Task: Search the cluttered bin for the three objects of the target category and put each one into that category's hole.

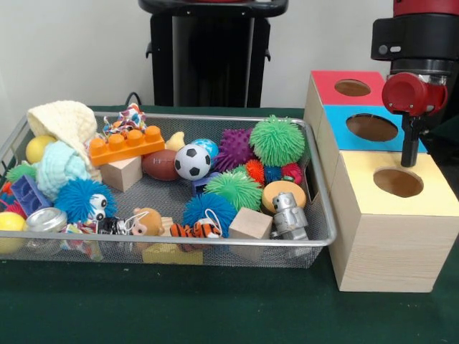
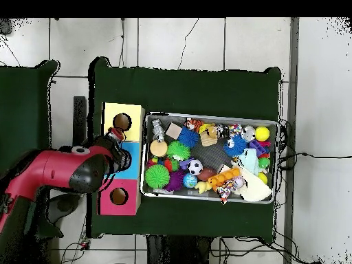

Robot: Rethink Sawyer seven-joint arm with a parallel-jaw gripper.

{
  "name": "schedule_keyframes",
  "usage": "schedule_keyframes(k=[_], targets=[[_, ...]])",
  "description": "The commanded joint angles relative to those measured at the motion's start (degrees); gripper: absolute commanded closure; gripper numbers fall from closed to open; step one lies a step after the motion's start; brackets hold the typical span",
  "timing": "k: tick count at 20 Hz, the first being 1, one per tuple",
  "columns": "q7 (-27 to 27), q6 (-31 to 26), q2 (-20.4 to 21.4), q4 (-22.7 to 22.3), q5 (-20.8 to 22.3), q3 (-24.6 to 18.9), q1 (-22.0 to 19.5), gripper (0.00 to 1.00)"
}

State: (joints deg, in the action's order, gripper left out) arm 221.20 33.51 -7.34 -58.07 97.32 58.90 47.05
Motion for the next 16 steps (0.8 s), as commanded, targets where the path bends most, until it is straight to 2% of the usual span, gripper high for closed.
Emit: schedule_keyframes(k=[1, 12, 14, 16], targets=[[12.44, 1.11, -9.28, 3.59, -6.48, -14.01, -1.94, 1.0], [13.94, 2.81, -9.24, 3.46, -5.67, -13.38, -1.67, 1.0], [16.33, 5.7, -8.83, 2.95, -4.16, -12.16, -1.05, 1.0], [18.12, 11.53, -6.87, 1.96, -1.94, -11.06, -0.9, 1.0]])
